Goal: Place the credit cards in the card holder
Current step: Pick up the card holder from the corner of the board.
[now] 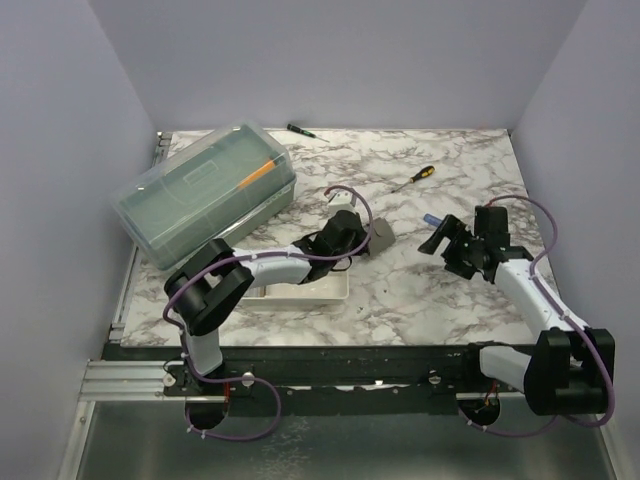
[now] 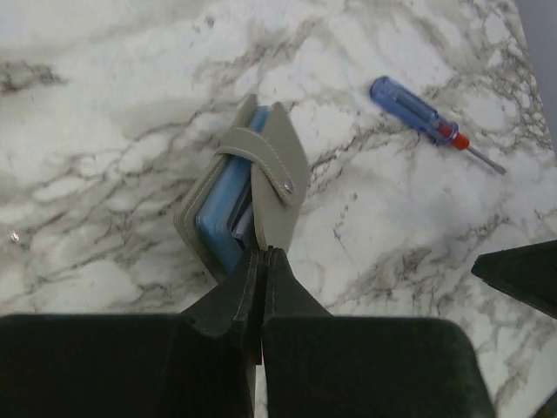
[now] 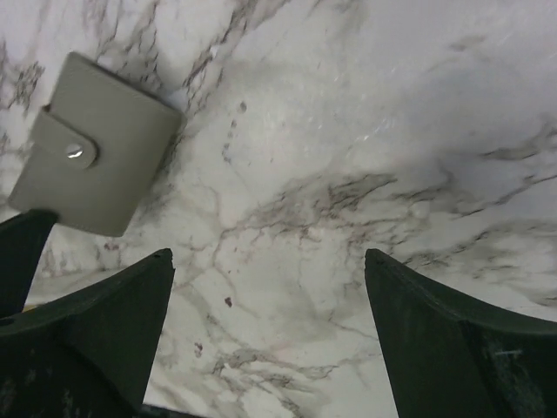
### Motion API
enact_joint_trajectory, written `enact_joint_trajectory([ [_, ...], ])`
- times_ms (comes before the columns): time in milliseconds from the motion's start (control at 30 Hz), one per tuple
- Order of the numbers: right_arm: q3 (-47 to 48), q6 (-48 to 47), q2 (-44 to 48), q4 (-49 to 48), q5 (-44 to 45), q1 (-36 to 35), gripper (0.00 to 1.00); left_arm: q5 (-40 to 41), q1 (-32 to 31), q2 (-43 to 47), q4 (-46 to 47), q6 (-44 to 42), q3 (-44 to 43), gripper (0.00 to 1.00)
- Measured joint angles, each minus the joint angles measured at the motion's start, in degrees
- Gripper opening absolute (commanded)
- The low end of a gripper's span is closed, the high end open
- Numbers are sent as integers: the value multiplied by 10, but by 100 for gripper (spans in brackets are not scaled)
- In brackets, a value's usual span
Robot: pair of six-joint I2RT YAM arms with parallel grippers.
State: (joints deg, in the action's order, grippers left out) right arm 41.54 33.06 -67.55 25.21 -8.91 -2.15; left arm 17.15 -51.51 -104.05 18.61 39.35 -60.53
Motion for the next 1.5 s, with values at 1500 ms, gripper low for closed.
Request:
enact_joint_trajectory([
  [1500, -364, 506, 38, -475, -210, 11, 61, -350, 50, -4, 195, 473, 138, 0],
])
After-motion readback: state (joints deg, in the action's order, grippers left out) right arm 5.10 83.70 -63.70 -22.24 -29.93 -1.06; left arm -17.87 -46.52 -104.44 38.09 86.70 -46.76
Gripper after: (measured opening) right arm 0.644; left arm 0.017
